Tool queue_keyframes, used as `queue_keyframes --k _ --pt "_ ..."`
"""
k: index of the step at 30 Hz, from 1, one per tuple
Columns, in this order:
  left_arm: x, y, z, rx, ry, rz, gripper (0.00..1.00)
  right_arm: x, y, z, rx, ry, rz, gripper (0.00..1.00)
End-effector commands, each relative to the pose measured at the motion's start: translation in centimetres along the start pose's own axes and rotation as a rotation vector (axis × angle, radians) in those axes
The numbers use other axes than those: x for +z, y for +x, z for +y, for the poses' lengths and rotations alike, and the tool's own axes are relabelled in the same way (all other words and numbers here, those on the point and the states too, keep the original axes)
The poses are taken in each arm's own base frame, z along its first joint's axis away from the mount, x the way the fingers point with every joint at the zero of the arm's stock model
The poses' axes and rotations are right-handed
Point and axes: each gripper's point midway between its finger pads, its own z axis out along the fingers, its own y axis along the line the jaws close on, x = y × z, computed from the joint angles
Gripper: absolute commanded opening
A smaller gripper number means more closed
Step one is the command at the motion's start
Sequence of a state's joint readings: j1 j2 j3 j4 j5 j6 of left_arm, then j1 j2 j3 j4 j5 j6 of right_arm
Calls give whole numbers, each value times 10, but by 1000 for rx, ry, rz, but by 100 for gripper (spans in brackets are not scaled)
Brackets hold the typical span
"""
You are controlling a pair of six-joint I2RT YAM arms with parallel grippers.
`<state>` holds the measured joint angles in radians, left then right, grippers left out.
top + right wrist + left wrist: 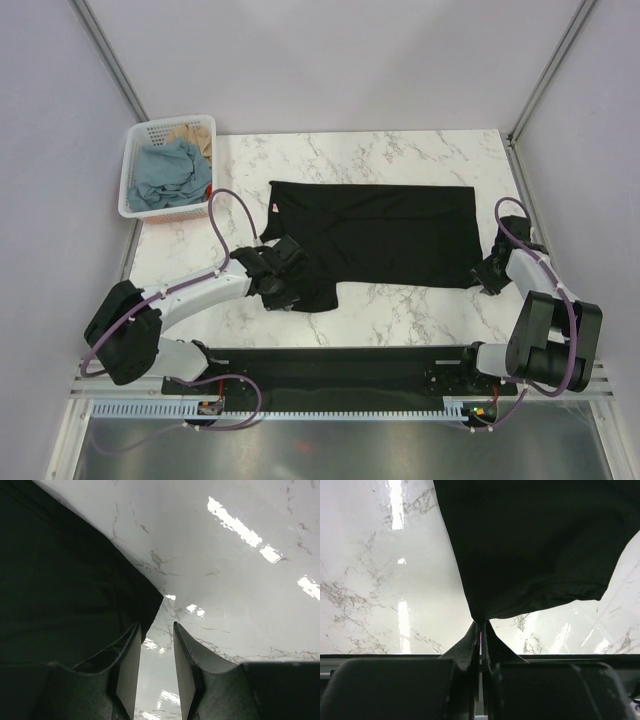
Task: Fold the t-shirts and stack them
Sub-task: Fold the tshirt
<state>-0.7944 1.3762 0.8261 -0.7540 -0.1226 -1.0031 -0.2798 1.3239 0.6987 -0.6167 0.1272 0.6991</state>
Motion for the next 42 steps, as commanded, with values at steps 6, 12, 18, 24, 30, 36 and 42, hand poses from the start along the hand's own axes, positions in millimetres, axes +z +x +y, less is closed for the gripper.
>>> queue_keyframes --k 6,12,18,24,30,36,42 --pt "-10 -9 -3 54 35 -57 2 6 -15 -8 27 50 -79 34" --pt "-11 -8 -4 57 41 -53 2 -9 -24 -1 54 23 -102 34" --pt "-15 -6 -10 60 64 -58 2 -12 -31 8 75 -3 -115 36" --pt "-14 -6 -10 65 60 -66 2 8 -24 7 81 2 -95 36" --pt "-20 -11 -13 74 76 -91 2 24 -25 5 80 31 -101 34" --pt "-30 -21 -15 74 91 -142 2 18 -30 -5 68 59 -152 0" --pt "-44 -35 -16 83 87 -201 2 -5 -50 -10 18 92 -219 0"
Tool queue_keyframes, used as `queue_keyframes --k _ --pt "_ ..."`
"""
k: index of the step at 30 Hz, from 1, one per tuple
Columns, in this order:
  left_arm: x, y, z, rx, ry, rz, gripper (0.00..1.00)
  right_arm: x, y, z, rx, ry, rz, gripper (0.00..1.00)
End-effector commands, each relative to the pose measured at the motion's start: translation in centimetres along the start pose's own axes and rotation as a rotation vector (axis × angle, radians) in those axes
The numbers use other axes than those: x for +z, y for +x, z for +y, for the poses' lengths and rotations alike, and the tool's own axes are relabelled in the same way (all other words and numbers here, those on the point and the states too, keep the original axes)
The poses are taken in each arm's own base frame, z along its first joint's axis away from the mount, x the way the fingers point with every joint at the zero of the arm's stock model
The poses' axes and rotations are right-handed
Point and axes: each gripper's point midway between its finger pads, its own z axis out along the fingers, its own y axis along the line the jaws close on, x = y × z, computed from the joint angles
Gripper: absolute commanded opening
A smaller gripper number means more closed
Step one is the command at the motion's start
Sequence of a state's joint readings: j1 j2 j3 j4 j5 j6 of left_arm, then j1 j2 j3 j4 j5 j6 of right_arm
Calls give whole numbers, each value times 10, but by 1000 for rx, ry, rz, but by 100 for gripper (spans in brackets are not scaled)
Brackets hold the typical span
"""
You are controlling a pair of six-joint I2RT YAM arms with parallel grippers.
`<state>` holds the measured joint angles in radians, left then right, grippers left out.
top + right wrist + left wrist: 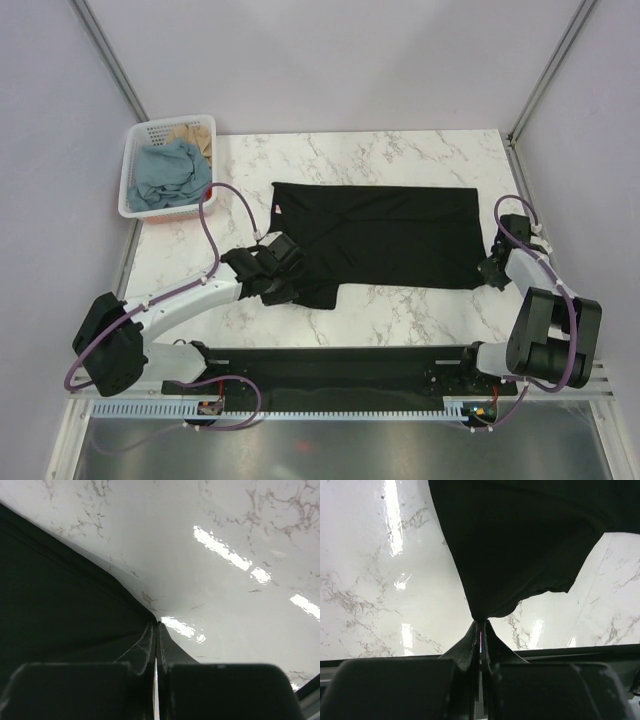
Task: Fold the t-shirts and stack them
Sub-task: Fold the tshirt
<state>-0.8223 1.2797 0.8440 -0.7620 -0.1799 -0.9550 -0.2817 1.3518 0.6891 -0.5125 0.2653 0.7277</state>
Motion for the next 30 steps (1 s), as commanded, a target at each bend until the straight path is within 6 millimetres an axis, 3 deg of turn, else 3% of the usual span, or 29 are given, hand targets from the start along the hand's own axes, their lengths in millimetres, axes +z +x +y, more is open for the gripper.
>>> queue_keyframes --k 1,9,13,18,22,30 --pt "-18 -27 -7 27 16 -110 2 -15 -25 -4 -31 25 -84 0" --pt "-21 -30 -9 23 8 -109 2 -11 -18 3 -84 -10 -39 0" --pt "-23 -38 -11 29 -2 -137 2 -10 -29 19 -100 -47 -43 0" --pt "-16 -41 -19 57 -16 -120 2 -3 -28 36 -128 -77 9 0" --pt "-15 -45 -21 64 -18 -132 2 1 -31 42 -160 -80 17 15" --pt "-4 -34 -27 98 29 -95 2 3 -34 56 -166 -114 31 27"
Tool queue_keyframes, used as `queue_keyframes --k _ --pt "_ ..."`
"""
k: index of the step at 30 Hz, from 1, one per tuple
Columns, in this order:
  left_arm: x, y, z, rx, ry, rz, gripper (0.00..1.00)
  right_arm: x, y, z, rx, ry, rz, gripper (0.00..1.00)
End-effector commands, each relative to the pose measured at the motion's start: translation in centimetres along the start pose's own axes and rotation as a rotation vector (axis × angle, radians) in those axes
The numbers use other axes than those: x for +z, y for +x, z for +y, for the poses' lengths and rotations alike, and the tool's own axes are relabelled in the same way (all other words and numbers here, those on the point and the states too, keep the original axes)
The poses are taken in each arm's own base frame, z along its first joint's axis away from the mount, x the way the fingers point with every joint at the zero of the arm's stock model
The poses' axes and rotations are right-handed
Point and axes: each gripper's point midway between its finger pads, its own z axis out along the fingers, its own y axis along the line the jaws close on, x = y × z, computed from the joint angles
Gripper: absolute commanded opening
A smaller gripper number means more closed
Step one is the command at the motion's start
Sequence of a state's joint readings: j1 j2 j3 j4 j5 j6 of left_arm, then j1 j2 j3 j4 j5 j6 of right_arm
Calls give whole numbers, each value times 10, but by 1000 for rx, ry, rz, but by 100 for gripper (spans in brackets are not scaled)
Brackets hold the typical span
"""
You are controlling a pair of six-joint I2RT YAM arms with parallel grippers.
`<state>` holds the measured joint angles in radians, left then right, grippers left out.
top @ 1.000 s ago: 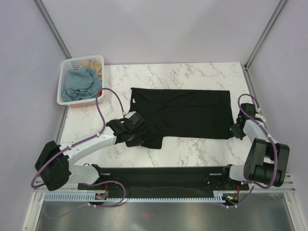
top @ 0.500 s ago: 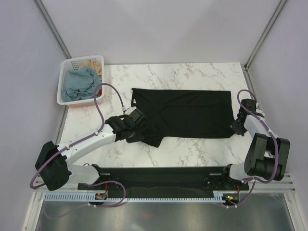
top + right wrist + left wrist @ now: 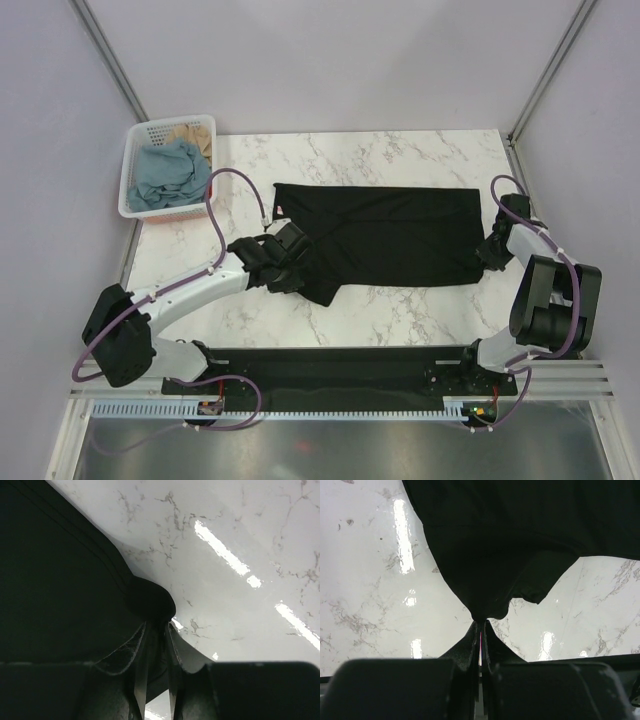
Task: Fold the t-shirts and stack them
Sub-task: Fold the tshirt
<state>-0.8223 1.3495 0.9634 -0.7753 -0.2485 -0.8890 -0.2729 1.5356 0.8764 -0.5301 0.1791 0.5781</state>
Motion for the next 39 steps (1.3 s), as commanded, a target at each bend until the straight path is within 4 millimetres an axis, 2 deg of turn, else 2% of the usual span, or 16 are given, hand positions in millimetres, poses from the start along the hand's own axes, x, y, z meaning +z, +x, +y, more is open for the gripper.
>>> queue_keyframes --k 1,3,6,7,8,11,13,20,21,25,33,39 --pt "4 -2 -9 42 44 -17 2 -6 -16 17 -8 -56 -34 27" --pt "6 -2 -10 47 51 -15 2 -7 -13 18 -9 -53 -26 27" --pt "8 -1 -12 51 60 -12 2 -12 -11 2 24 31 -31 27" --pt "7 -1 -13 53 63 -11 2 -16 -19 -6 40 76 -67 27" --pt "7 -1 -13 55 66 -9 2 -19 -17 -12 46 111 -58 27" --pt "7 -1 -14 57 73 -11 2 -31 -28 -18 89 159 -93 28" --pt "4 -3 -14 58 79 -18 2 -40 -28 -20 121 175 -83 30" --pt "2 -2 -14 49 87 -22 2 -55 -6 -21 245 121 -51 31" --pt "2 -2 -13 48 87 -22 2 -52 2 -18 256 97 -31 31" --pt "3 0 -13 48 87 -18 2 -46 11 -12 290 51 -13 31" --pt "1 -2 -14 47 91 -22 2 -23 27 -15 313 60 3 30" --pt "1 -2 -14 51 91 -24 2 -2 21 -15 307 77 -39 29"
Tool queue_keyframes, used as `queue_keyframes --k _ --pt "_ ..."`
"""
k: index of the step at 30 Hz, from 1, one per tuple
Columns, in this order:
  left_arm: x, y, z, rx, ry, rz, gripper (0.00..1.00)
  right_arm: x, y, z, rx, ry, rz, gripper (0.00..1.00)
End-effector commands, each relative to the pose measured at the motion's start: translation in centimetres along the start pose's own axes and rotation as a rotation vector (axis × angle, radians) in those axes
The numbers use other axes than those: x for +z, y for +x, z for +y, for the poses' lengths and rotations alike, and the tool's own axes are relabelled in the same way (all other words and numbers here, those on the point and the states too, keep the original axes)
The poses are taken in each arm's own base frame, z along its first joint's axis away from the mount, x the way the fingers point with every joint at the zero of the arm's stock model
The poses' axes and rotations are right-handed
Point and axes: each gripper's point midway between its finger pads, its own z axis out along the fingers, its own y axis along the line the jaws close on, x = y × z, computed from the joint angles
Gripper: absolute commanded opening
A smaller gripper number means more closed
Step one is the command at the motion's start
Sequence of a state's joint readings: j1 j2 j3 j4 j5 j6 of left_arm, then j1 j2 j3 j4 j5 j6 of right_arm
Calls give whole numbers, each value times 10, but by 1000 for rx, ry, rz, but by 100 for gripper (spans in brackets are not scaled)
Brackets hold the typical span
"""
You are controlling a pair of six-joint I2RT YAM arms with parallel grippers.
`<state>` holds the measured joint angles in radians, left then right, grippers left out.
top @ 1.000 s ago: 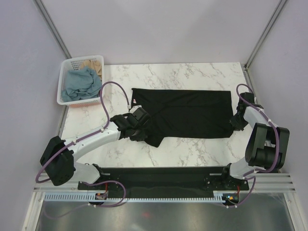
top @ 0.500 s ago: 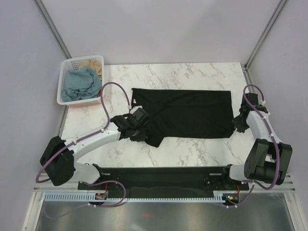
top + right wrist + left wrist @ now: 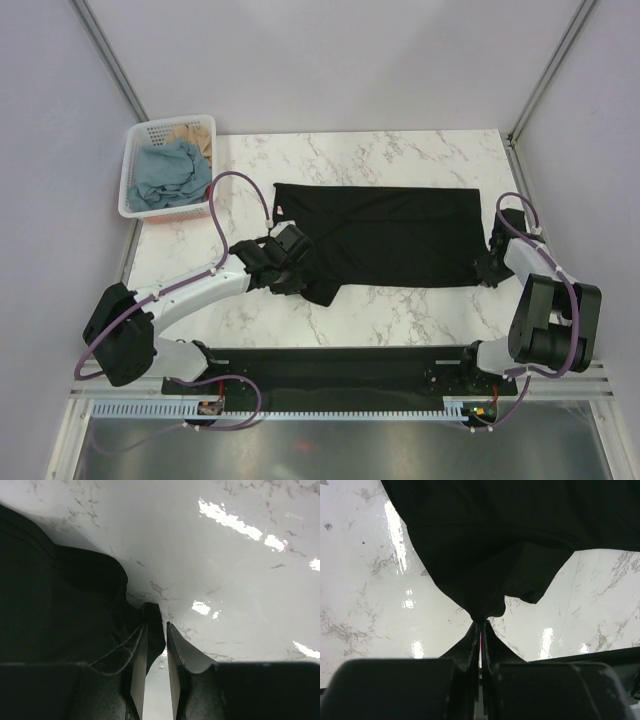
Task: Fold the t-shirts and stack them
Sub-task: Fold the tshirt
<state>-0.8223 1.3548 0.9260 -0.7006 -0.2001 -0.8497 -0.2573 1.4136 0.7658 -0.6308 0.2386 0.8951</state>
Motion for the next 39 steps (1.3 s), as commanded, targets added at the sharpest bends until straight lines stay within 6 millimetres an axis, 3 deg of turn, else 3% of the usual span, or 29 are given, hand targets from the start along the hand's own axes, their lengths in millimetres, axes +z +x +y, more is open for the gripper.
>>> queue_keyframes --k 1,6,9,10,14,21,30,33,34,37,39 --pt "-7 -8 -6 20 35 -42 2 12 -14 11 16 -20 -67 29" --pt "-6 -9 -4 19 25 -48 2 23 -18 8 -14 14 -88 26" --pt "-7 -12 -3 18 21 -61 2 20 -21 6 -48 11 -114 12" --pt "-8 -14 -3 14 22 -66 2 18 -22 5 -64 14 -122 0" --pt "-10 -14 -3 15 24 -71 2 -2 -27 -15 -144 108 -156 0" --pt "-10 -17 0 23 7 -85 2 -28 -35 -27 -180 143 -178 0" --pt "-13 -18 2 22 1 -91 2 -15 -23 -44 -222 225 -154 0" --pt "-12 -17 0 23 8 -79 2 -12 -28 -46 -235 259 -168 8" --pt "-13 -16 -2 22 14 -75 2 -13 -31 -44 -235 262 -177 21" --pt "-15 -16 -3 27 26 -75 2 -25 -46 -38 -212 264 -220 32" --pt "-16 -16 -3 34 33 -72 2 -35 -51 -33 -172 245 -234 35"
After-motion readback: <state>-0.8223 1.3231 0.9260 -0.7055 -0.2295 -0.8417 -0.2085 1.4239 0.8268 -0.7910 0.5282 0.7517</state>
